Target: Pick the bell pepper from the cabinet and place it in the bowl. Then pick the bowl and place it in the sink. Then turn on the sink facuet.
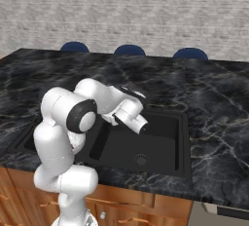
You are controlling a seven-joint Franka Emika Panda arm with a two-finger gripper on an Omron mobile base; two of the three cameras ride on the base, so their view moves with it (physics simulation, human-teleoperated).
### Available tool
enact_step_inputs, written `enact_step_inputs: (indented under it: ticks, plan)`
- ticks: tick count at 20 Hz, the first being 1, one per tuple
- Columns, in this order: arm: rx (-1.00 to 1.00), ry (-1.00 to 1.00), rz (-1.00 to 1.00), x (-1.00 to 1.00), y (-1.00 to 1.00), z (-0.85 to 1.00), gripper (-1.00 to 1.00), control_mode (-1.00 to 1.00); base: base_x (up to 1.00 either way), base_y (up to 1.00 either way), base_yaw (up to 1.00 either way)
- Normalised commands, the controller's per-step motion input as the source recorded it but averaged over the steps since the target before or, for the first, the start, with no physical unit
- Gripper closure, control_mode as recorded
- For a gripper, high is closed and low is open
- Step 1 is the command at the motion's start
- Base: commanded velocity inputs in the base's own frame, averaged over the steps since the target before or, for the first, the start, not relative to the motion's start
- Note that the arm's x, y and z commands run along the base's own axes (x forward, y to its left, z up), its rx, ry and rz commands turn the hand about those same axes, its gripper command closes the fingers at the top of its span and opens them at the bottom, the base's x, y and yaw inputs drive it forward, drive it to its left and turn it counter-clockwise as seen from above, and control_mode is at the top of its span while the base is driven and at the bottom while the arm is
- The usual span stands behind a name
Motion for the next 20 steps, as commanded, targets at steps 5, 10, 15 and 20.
enact_step_inputs:
  ticks: [5, 10, 15, 20]
  plan:
    - [0.14, 0.07, 0.11, 0.65, 0.00, -0.02, -1.00, -1.00, 0.00, 0.00, 0.00]
    - [0.15, 0.07, 0.06, 0.70, 0.00, -0.10, -1.00, -1.00, 0.00, 0.00, 0.00]
    - [0.11, 0.08, 0.01, 0.76, 0.00, -0.16, -1.00, -1.00, 0.00, 0.00, 0.00]
    - [0.01, 0.06, 0.00, 0.55, 0.04, -0.16, -1.00, -1.00, 0.00, 0.00, 0.00]
